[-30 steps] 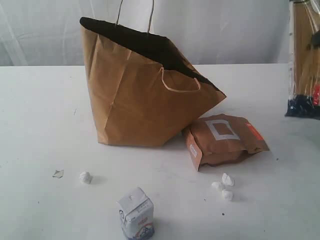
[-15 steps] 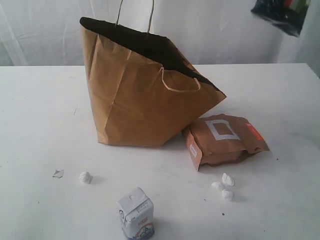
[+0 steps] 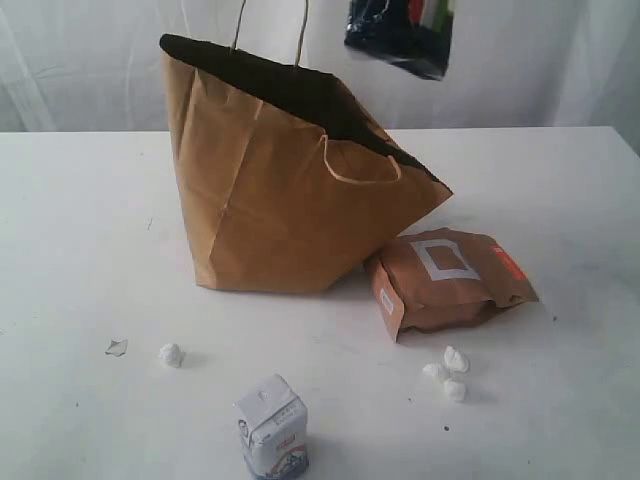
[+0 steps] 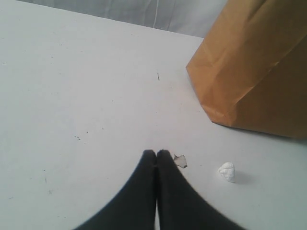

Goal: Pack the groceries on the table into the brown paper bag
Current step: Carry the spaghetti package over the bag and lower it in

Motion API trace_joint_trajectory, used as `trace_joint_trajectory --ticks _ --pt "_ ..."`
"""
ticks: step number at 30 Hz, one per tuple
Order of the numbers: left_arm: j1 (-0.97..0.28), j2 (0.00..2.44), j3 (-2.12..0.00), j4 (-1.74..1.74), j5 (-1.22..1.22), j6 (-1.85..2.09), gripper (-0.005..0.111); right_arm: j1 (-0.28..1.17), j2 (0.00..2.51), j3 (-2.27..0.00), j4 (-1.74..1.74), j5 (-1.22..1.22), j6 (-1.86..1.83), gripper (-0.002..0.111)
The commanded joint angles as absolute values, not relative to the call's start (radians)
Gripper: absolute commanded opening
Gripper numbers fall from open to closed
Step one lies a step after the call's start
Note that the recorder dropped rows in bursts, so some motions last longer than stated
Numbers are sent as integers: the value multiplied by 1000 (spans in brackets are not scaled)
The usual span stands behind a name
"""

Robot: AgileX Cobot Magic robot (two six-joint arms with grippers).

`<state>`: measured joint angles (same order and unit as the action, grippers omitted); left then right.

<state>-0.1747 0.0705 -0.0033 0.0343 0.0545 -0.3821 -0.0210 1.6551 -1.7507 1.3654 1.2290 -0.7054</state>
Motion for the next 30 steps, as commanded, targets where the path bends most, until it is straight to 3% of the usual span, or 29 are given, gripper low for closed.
trace_joint_trajectory --ticks 1,14,21,30 --pt "-172 69 0 30 53 -386 0 72 1646 -1765 1467 1127 -787 0" --pt "-172 69 0 30 53 -386 0 343 1702 -1765 1353 741 -946 0" --pt "-172 69 0 30 53 -386 0 498 1710 -1765 1164 322 -1026 0" --pt "-172 69 0 30 55 -386 0 587 1788 -1747 1071 19 -1078 0"
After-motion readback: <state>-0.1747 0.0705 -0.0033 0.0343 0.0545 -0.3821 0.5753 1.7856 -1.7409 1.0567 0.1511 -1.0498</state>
